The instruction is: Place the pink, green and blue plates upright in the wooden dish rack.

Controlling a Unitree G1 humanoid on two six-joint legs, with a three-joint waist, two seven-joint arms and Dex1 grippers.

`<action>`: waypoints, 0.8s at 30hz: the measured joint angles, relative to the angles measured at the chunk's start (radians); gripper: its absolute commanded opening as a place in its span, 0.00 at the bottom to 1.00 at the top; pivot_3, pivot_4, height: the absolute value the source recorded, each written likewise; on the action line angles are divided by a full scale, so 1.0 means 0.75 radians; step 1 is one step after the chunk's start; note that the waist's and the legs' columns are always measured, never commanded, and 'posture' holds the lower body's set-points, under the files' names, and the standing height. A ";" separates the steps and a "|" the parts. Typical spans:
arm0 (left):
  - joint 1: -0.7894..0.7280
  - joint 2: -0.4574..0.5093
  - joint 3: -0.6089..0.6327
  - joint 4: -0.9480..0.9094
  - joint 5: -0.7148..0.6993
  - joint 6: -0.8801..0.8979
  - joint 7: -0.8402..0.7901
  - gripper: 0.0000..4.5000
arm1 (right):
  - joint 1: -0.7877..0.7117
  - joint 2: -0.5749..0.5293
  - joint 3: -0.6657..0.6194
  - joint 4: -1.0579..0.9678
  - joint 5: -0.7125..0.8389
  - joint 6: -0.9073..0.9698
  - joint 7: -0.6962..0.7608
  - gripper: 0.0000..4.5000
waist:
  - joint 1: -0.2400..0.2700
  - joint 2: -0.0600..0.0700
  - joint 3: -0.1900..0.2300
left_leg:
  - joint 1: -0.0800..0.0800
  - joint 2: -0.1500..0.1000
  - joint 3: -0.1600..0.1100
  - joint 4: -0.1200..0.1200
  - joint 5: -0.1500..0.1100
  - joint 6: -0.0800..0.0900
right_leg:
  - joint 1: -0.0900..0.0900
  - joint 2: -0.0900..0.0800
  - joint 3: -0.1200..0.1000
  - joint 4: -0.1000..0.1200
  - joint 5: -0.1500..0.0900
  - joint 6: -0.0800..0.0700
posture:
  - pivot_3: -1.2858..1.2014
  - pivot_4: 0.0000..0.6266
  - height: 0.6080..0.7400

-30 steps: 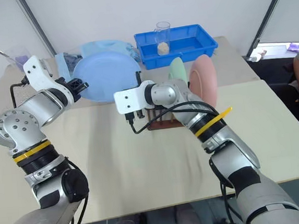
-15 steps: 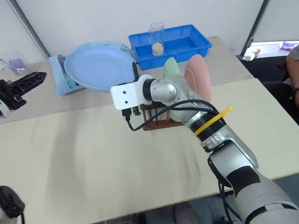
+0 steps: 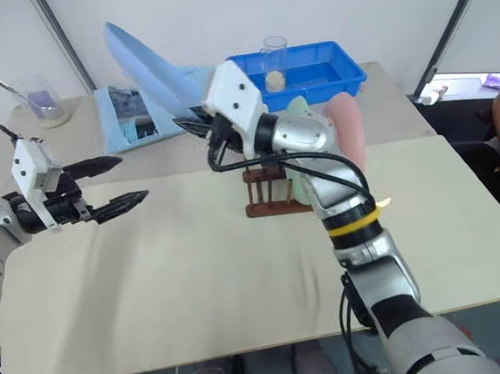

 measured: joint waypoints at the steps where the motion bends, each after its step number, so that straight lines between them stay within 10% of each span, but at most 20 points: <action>1: -0.005 -0.007 -0.010 -0.003 -0.008 -0.003 -0.014 0.99 | 0.019 -0.013 -0.031 -0.060 0.055 0.087 -0.011 0.00 | 0.001 0.000 0.000 | 0.000 0.000 0.000 0.000 0.000 0.000 | 0.000 0.000 -0.001 0.000 0.000 0.000 | 0.52 0.24 1.00; 11: -0.042 -0.041 -0.036 -0.037 -0.086 0.040 -0.098 0.99 | 0.190 0.027 -0.383 -0.516 0.496 0.735 -0.406 0.00 | -0.003 0.000 0.000 | 0.006 0.006 0.006 0.002 0.002 0.003 | 0.003 0.003 -0.003 0.000 0.002 -0.003 | 0.52 0.24 1.00; 24: -0.075 -0.037 -0.139 -0.050 -0.044 -0.030 -0.224 0.99 | 0.314 0.150 -0.463 -0.659 0.754 0.990 -0.829 0.00 | -0.002 0.000 0.000 | 0.006 0.013 0.023 0.004 0.004 0.006 | 0.004 0.010 -0.002 -0.001 0.003 -0.005 | 0.52 0.24 1.00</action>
